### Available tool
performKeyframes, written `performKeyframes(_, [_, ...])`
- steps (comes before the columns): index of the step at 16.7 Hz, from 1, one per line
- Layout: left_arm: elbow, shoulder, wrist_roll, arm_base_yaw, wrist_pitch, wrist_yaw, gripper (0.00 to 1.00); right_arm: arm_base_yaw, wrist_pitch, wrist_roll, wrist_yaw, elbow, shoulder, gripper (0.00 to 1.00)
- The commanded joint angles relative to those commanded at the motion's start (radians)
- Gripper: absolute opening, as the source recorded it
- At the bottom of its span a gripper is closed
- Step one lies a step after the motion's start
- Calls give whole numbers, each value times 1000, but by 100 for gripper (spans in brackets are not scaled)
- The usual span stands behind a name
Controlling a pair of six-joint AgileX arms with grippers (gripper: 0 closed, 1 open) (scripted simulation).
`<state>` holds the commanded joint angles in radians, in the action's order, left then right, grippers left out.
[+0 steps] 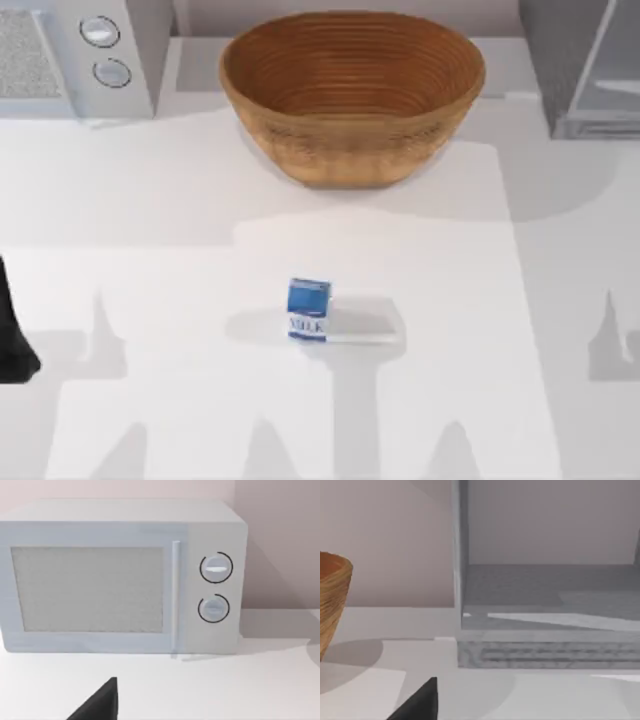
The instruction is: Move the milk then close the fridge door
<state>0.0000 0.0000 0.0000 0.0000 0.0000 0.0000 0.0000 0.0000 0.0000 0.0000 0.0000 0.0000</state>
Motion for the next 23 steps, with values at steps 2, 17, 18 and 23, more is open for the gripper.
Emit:
performKeyframes(2, [0, 0, 0, 0, 0, 0, 100, 2, 2, 0, 2, 0, 2, 100])
performKeyframes(17, [0, 0, 0, 0, 0, 0, 100, 816, 640, 14, 820, 21, 674, 100])
performKeyframes(18, [0, 0, 0, 0, 0, 0, 100, 856, 672, 16, 860, 22, 708, 100])
performKeyframes(23, [0, 0, 0, 0, 0, 0, 100, 924, 730, 18, 928, 24, 768, 100])
